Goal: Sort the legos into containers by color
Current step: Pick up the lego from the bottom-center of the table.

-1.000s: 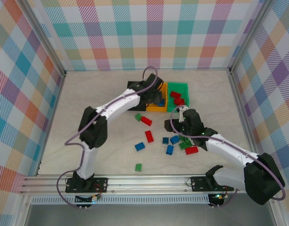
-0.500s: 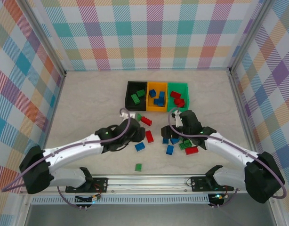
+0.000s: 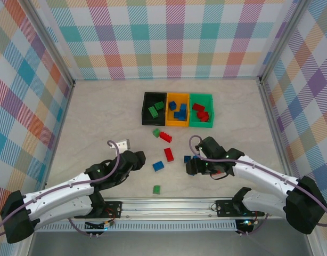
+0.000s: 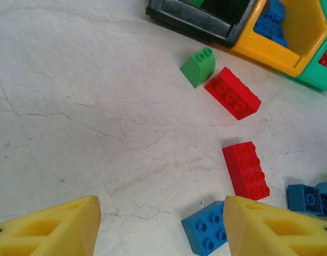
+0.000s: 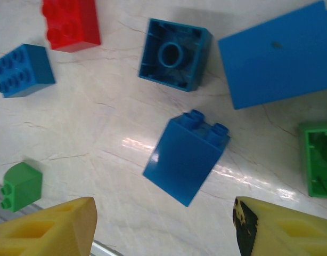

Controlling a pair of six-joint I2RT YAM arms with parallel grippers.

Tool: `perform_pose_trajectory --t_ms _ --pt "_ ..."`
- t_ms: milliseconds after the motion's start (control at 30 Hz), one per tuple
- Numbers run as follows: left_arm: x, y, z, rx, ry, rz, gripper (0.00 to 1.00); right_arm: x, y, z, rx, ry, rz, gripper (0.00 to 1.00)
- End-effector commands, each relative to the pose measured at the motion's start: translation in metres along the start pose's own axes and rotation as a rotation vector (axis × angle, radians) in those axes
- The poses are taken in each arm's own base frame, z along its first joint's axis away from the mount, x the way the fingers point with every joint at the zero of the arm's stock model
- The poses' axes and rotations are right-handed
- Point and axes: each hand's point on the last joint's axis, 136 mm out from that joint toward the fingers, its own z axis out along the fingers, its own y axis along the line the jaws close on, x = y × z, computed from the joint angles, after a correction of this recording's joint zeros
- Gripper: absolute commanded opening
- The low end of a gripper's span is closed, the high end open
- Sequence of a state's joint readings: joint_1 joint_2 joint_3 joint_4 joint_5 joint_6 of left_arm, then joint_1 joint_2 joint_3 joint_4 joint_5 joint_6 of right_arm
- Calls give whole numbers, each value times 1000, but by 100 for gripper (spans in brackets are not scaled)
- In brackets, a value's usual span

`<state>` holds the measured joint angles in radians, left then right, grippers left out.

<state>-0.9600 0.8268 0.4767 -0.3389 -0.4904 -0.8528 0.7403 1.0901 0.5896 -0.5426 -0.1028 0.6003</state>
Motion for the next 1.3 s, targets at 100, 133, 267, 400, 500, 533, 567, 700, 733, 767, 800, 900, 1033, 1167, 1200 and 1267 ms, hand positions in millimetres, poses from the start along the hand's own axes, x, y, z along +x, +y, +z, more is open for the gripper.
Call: perform_pose_trajectory --t_ms 100,133,267,400,500,533,567,700,733,767,800,900,1033,1167,1200,1267 --pt "3 7 1 -32 -4 -12 62 -4 -8 19 80 33 32 69" --pt "3 8 2 -34 -4 -15 62 -6 -7 20 82 32 27 68" --pt "5 8 2 -33 4 -22 62 -13 -5 26 105 34 9 68" --pt "6 9 2 -37 8 -20 62 -16 -4 30 122 37 -9 68" --pt "7 10 3 -40 11 -24 62 -15 -1 34 121 51 -16 68" --pt "7 9 3 -38 12 -25 62 -15 0 35 120 52 -17 68" --pt "7 8 3 -36 12 -25 62 -15 1 36 118 52 -19 67" --pt "9 9 6 -46 15 -20 62 -15 4 44 120 64 -28 67" --pt "9 8 7 -44 17 -22 62 -14 4 46 129 73 -33 67" --pt "10 6 7 -39 23 -22 62 -15 4 48 141 80 -38 66" --pt "10 3 8 -32 26 -22 62 -14 4 50 151 89 -42 65" --pt "11 1 11 -35 31 -6 62 -13 6 54 162 104 -52 58" --pt "10 -1 13 -46 35 2 61 -13 6 54 165 102 -57 39" --pt "11 -9 16 -36 50 18 61 -15 6 49 157 83 -52 28" --pt "11 -10 18 -39 52 21 61 -16 8 47 151 77 -54 27" --pt "12 -13 20 -40 58 19 61 -18 11 43 144 66 -60 27"
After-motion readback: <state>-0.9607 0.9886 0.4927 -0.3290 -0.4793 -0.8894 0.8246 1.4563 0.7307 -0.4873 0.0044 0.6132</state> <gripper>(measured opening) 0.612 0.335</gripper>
